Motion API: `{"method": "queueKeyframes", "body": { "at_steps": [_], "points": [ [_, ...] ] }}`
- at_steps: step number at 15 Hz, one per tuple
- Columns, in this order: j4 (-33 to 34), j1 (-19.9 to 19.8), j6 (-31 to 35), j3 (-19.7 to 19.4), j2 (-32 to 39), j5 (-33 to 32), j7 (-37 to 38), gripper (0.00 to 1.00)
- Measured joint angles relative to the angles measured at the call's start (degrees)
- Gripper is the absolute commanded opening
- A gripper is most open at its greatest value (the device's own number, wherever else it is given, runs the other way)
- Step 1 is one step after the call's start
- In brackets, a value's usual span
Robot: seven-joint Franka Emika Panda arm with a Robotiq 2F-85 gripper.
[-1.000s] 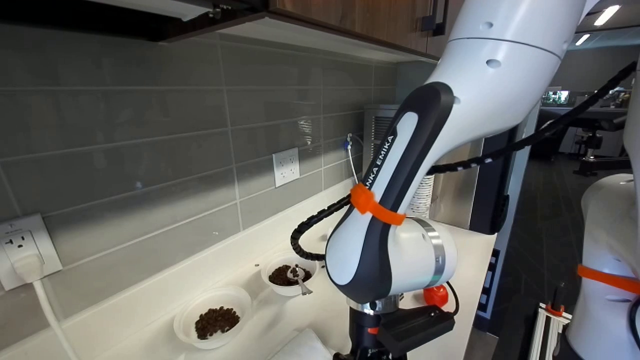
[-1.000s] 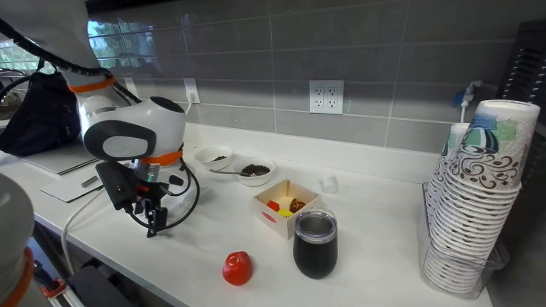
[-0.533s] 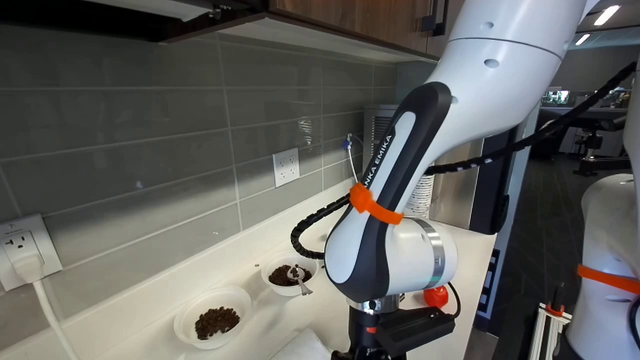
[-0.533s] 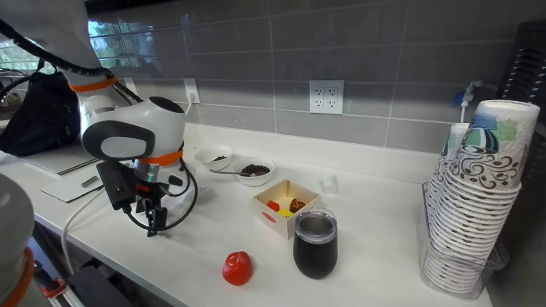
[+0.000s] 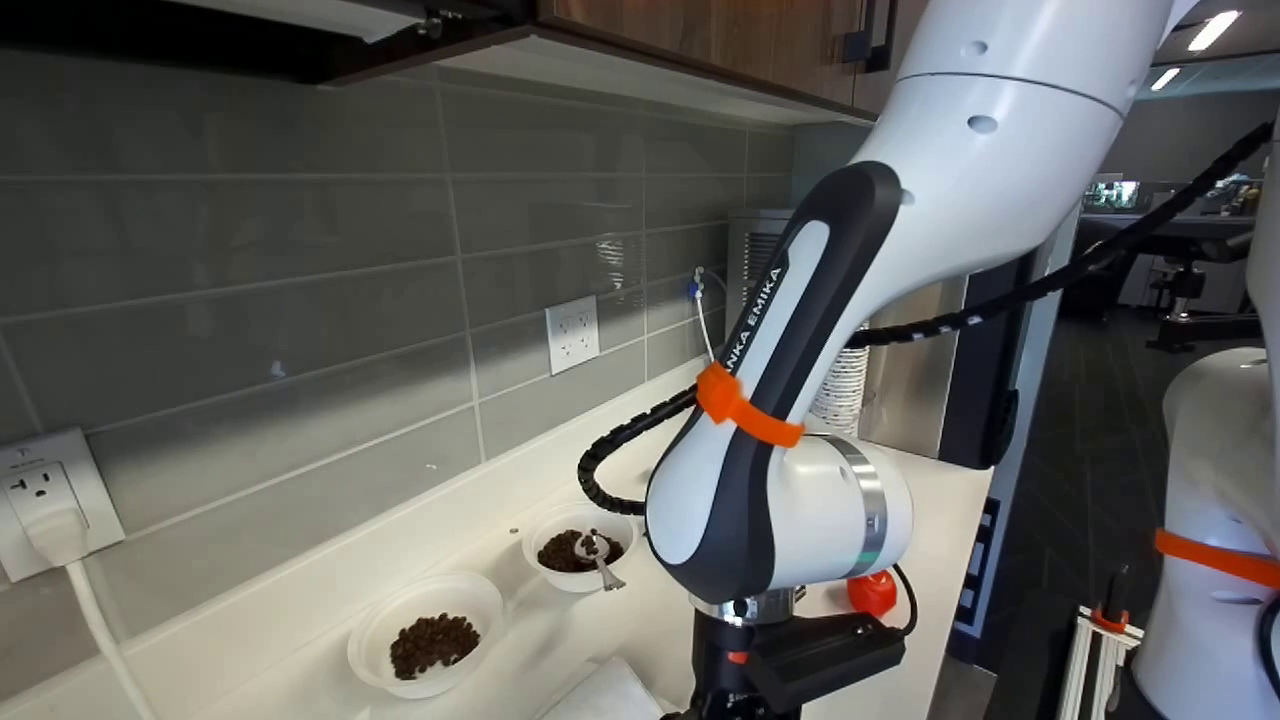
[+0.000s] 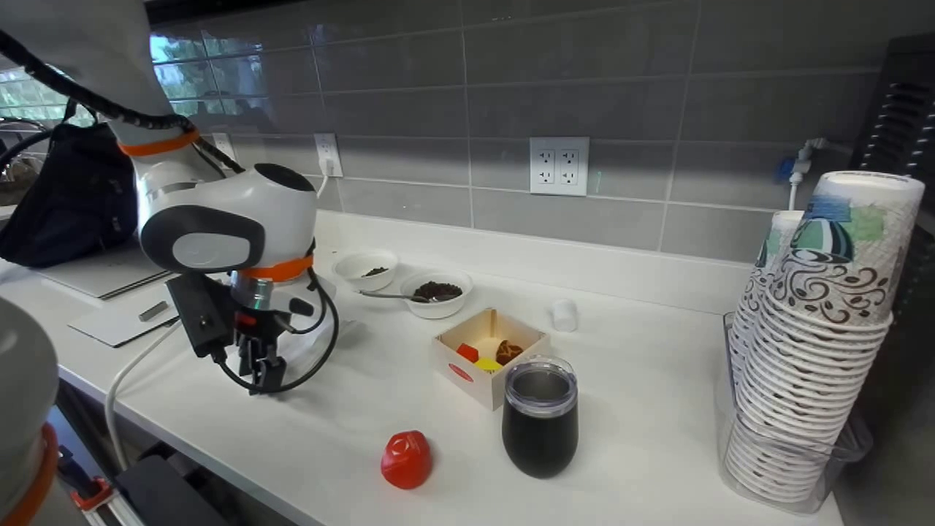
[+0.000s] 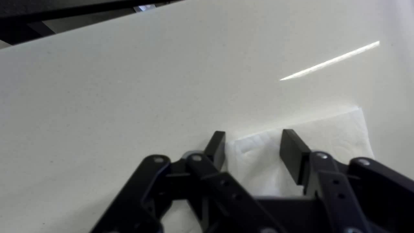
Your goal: Unfold the napkin.
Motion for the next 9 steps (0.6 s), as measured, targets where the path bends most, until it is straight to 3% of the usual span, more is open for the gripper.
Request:
{"method": "queueKeyframes", "body": {
  "at_steps": [3, 9],
  "points": [
    [0.00, -0.06, 0.42, 0.04, -0.01, 0.00, -0.04, 0.00],
    [0.97, -0.35, 0.69, 0.04, -0.73, -0.64, 0.10, 0.00]
  ]
}}
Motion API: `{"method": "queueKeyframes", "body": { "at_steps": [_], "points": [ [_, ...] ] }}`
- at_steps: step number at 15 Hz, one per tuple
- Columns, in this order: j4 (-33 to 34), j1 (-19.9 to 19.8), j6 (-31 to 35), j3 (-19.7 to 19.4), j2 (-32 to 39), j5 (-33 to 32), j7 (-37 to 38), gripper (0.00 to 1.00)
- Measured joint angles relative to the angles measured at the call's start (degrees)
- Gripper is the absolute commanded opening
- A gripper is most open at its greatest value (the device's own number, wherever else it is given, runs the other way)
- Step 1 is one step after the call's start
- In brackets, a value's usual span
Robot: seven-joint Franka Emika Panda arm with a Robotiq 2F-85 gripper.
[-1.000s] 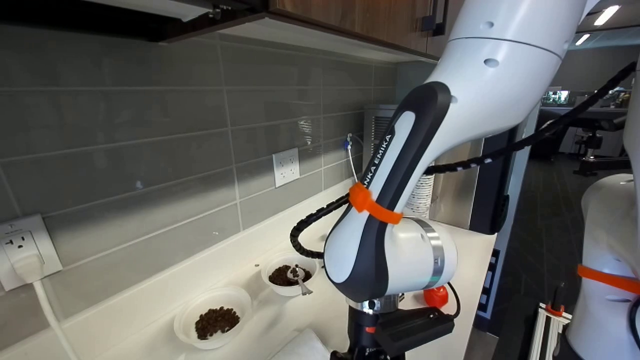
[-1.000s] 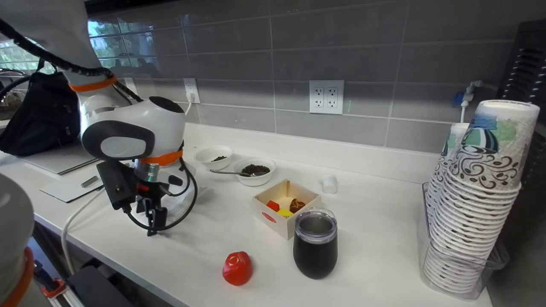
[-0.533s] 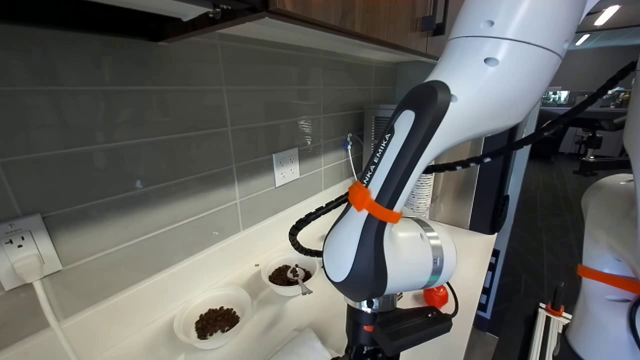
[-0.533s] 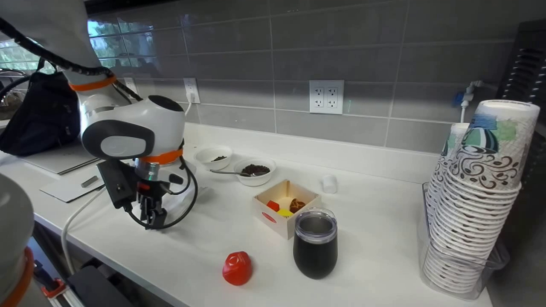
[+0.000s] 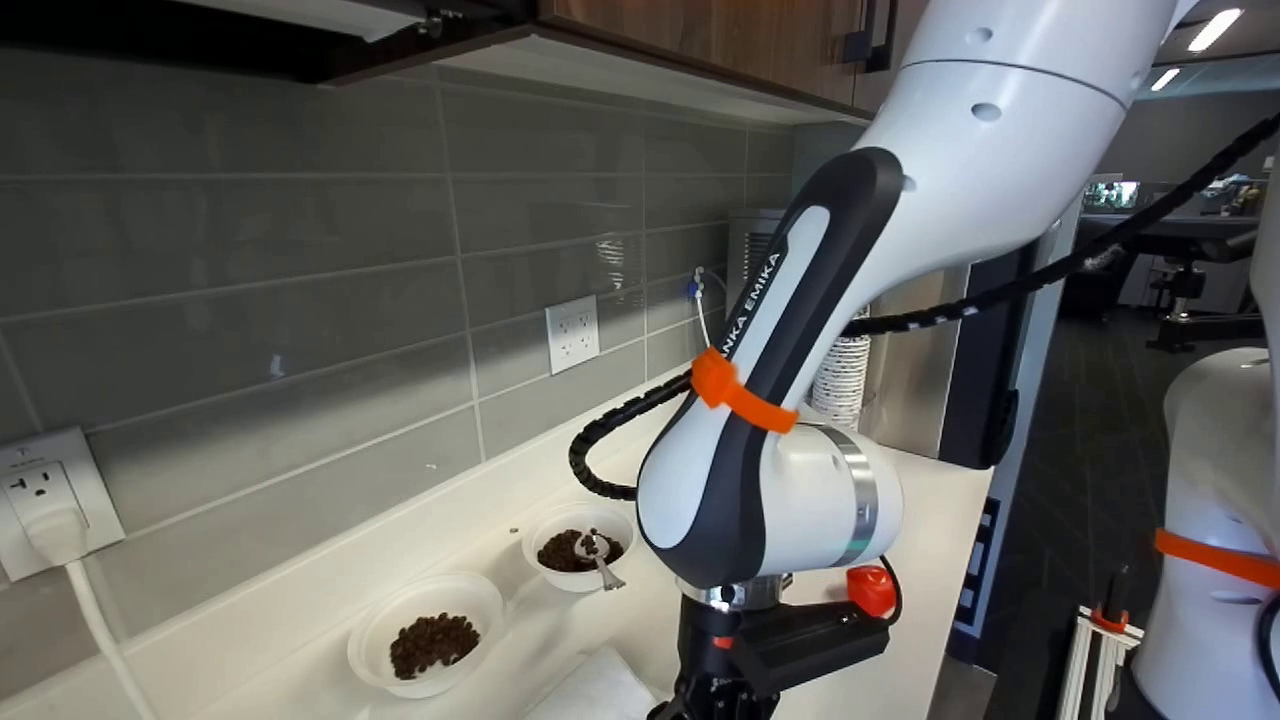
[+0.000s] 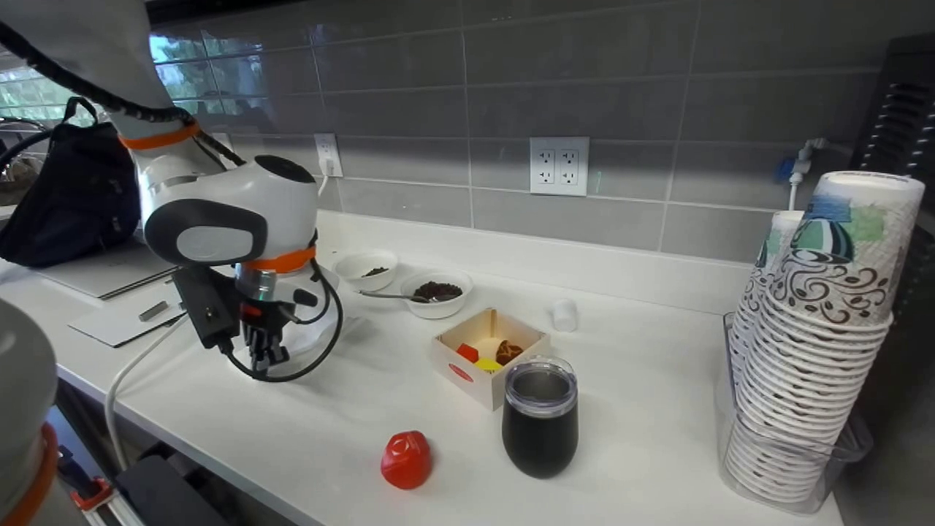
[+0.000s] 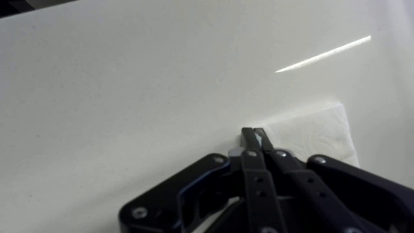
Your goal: Unfold the napkin.
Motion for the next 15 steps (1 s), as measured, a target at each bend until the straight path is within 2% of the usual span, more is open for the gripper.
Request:
{"method": "queueKeyframes", "body": {
  "at_steps": [3, 9, 15],
  "points": [
    [0.66, 0.03, 0.18, 0.00, -1.21, -4.43, 2.91, 0.00],
    [0.81, 0.41, -1.17, 0.64, -7.19, -17.20, 14.70, 0.00],
    [0.81, 0.51, -8.58, 1.66, -16.94, -26.17, 23.93, 0.00]
  ]
}}
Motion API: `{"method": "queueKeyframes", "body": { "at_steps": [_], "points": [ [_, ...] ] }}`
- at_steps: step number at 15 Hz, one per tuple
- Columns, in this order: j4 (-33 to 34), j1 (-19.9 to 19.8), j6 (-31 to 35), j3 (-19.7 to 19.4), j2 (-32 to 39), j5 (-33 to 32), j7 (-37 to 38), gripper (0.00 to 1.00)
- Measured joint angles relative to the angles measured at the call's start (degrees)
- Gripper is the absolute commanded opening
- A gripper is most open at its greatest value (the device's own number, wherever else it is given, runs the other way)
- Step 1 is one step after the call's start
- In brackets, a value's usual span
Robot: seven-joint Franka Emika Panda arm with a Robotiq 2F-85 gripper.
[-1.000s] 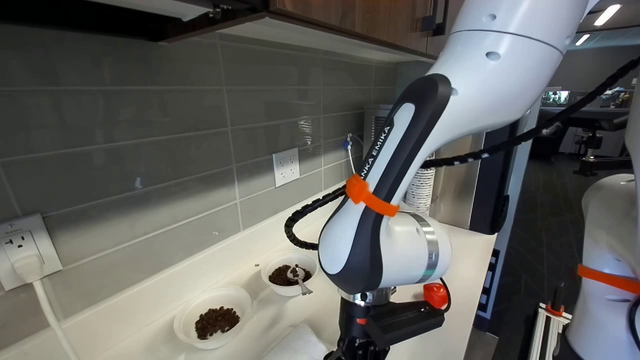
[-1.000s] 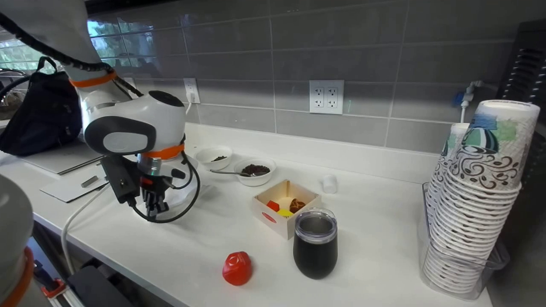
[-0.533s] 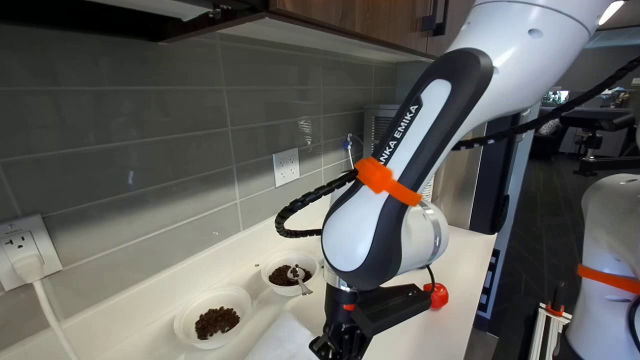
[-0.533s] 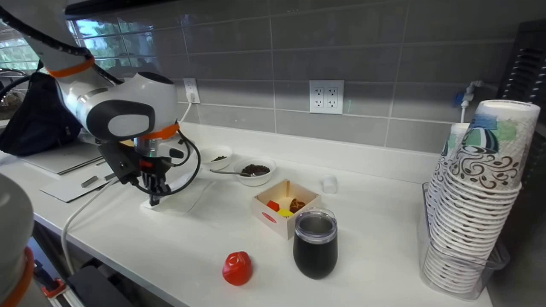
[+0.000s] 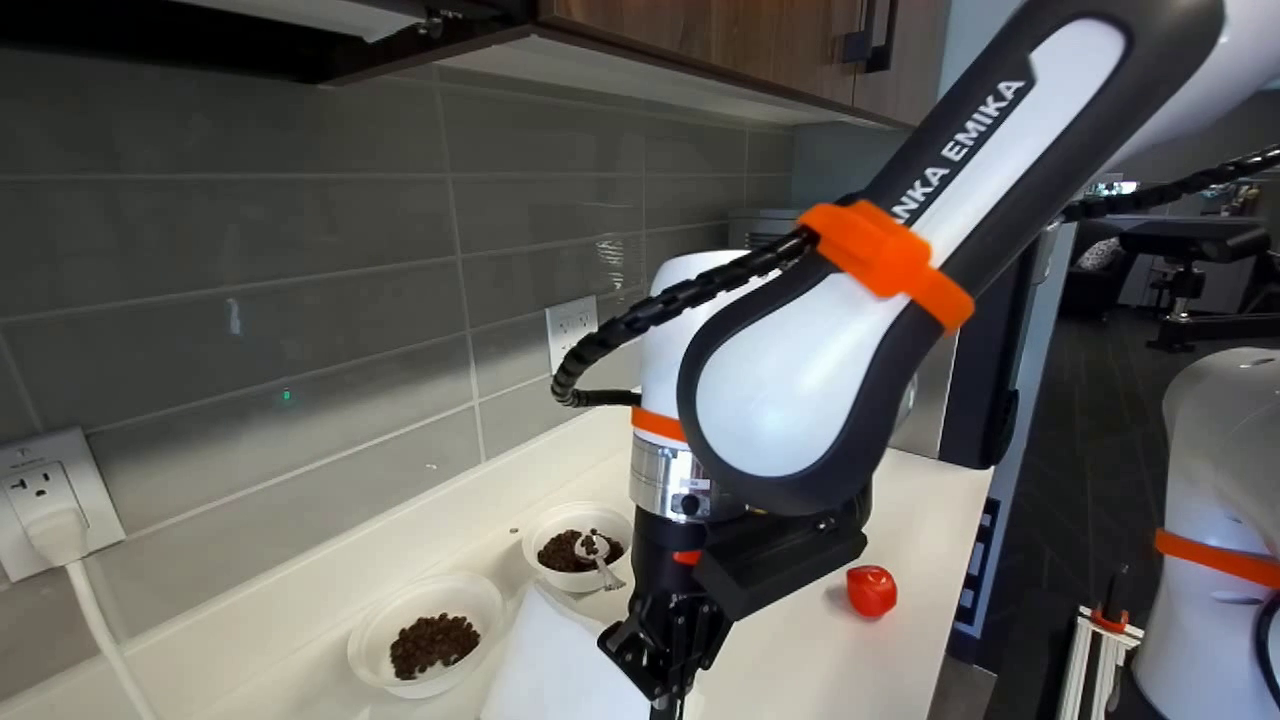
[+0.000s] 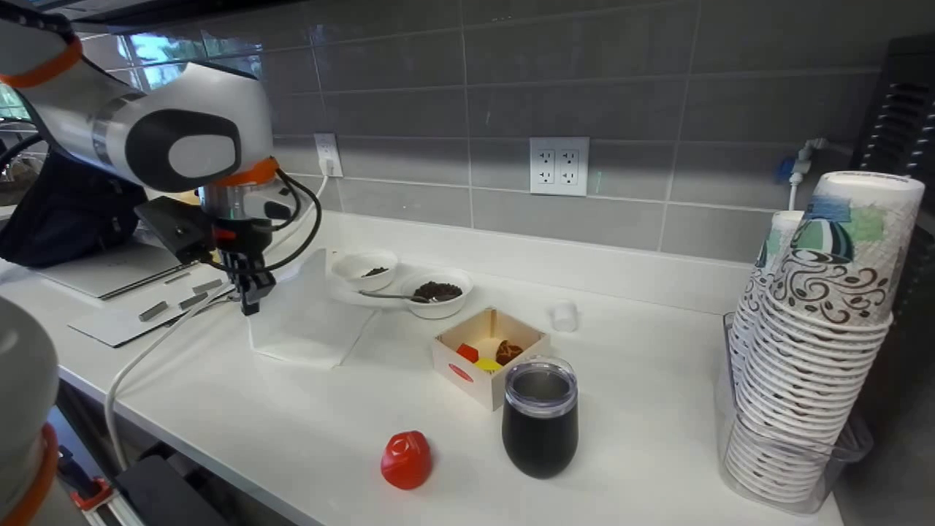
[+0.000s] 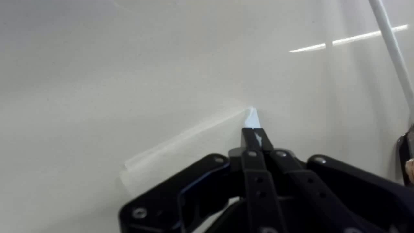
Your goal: Unfold the napkin.
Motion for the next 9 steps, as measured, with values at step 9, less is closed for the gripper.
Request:
{"method": "queueKeyframes", "body": {
  "at_steps": [9],
  "points": [
    [-0.09, 1.19, -16.11, 9.97, -9.00, -18.64, 16.08, 0.00]
  ]
}}
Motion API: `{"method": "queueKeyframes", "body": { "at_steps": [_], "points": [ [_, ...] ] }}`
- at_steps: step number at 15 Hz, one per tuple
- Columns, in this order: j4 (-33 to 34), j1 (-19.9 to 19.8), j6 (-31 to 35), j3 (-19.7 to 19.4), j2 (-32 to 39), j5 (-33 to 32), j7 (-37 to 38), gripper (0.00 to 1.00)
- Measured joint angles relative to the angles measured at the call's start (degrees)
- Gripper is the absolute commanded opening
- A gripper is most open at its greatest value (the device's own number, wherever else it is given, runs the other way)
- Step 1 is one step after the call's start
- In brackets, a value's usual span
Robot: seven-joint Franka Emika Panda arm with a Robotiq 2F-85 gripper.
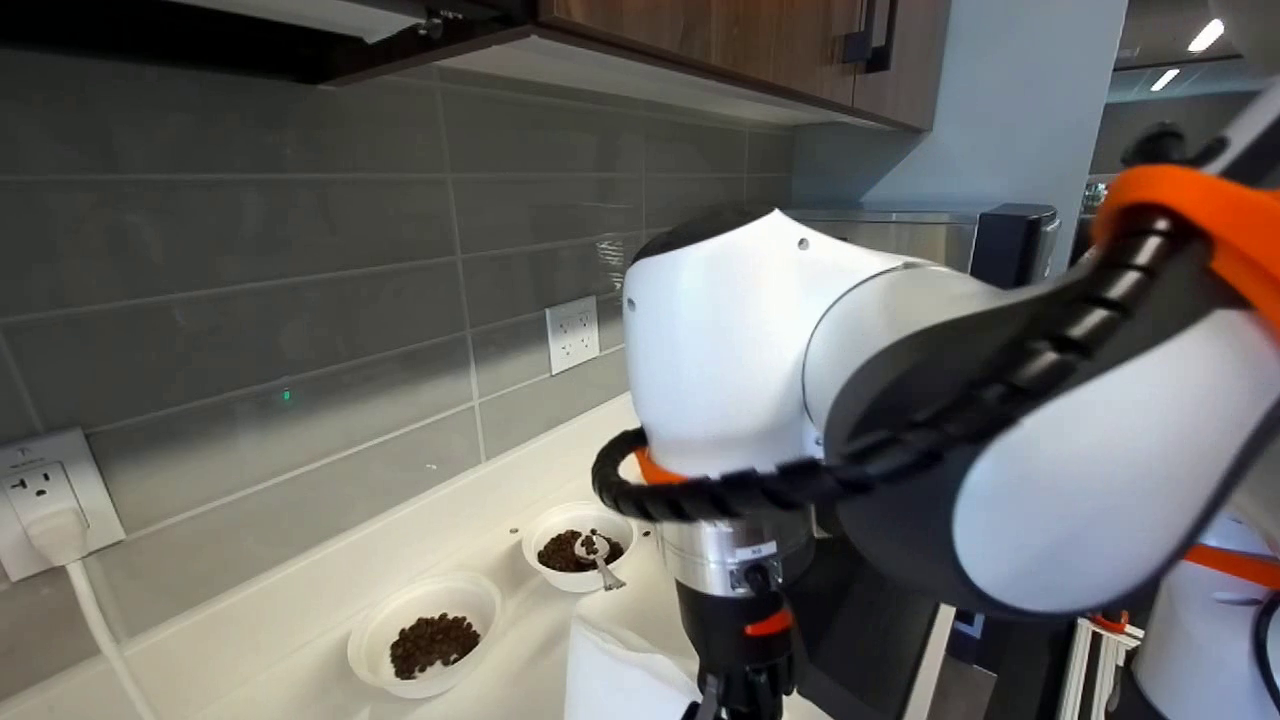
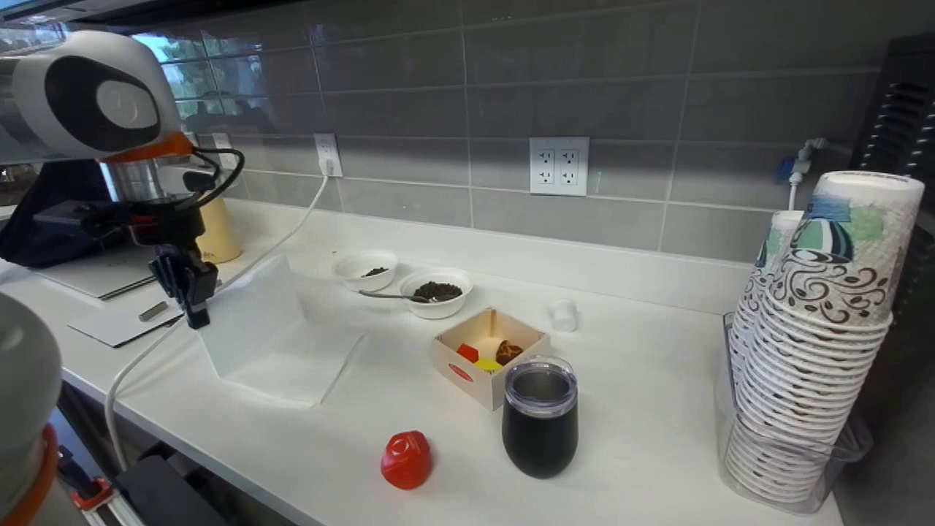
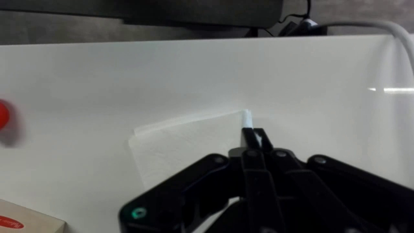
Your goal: Unfold the napkin.
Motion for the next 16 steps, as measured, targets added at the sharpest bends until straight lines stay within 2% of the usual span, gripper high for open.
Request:
{"method": "queueKeyframes", "body": {
  "at_steps": [3, 9, 14, 15, 16],
  "points": [
    [-0.11, 1.59, -2.76, 3.52, 0.13, -2.93, 2.75, 0.00],
    [-0.37, 4.25, -2.69, 6.86, 1.03, -3.13, 3.08, 0.00],
    [-0.38, 5.37, 1.69, 7.67, 3.88, -2.76, 2.85, 0.00],
    [-0.38, 5.41, 3.08, 7.67, 4.69, -2.64, 2.72, 0.25],
    [-0.38, 5.42, 4.45, 7.65, 5.53, -2.49, 2.48, 0.28]
  ]
}}
